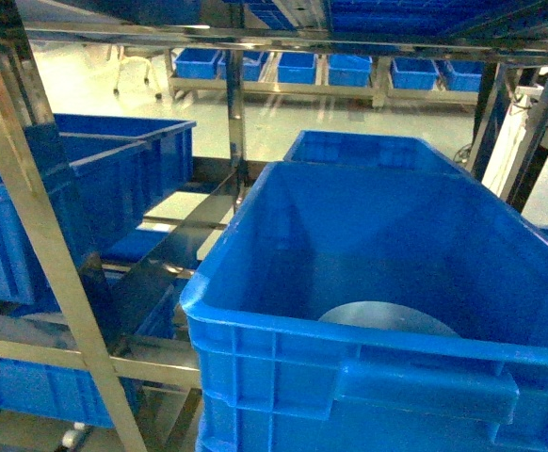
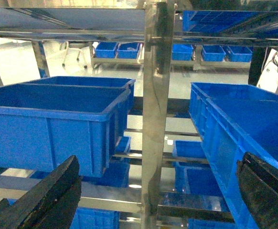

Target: Place blue tray on left shelf second layer neatly

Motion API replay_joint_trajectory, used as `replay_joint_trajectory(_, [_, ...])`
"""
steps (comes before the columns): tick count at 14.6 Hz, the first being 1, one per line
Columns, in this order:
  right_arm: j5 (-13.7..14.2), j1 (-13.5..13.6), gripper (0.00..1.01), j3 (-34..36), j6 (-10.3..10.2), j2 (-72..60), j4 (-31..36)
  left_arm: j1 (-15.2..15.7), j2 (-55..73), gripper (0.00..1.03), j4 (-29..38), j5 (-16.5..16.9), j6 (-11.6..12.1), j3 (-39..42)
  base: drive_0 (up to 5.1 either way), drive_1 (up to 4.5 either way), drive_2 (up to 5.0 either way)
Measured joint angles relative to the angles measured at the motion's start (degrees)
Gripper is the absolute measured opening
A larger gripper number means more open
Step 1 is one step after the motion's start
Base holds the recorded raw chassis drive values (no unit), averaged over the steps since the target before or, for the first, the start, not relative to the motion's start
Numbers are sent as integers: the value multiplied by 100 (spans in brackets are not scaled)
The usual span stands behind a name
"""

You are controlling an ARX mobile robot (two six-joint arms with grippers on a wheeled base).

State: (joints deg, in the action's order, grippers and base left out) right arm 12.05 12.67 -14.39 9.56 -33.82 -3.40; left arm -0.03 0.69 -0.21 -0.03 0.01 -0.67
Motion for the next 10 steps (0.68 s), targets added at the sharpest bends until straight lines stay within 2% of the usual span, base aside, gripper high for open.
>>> replay_joint_trajectory(1, [26, -7, 98, 0, 4, -17, -7, 0, 0, 98, 0, 0, 0, 0, 0, 0, 0])
replay_joint_trajectory(2, [11, -2, 95, 146, -77, -15, 560, 0, 0, 98, 0, 2, 2, 0, 0, 0, 0])
replay_joint_trajectory(3, [-114, -116, 83, 675, -413, 232, 1919, -2, 0, 98, 2, -2, 2, 0, 0, 0, 0])
replay_joint_trajectory(4, [-181, -273, 72, 994, -632, 450, 2514, 2, 0, 98, -15, -4, 2, 0, 0, 0, 0])
replay_joint_trajectory(6, [-389, -476, 50, 1069, -815, 754, 2592, 2, 0, 98, 2, 0, 2, 0, 0, 0, 0])
replay_joint_trajectory(8, [-562, -625, 32, 1143, -870, 1010, 2409, 2, 0, 98, 0, 0, 2, 0, 0, 0, 0])
replay_joint_trajectory(9, [-997, -1016, 21, 1191, -874, 1167, 2249, 2, 0, 98, 0, 0, 2, 0, 0, 0, 0])
replay_joint_trajectory(10, [-1132, -1252, 11, 1222, -876, 1300, 2181, 2, 0, 98, 2, 0, 2, 0, 0, 0, 0])
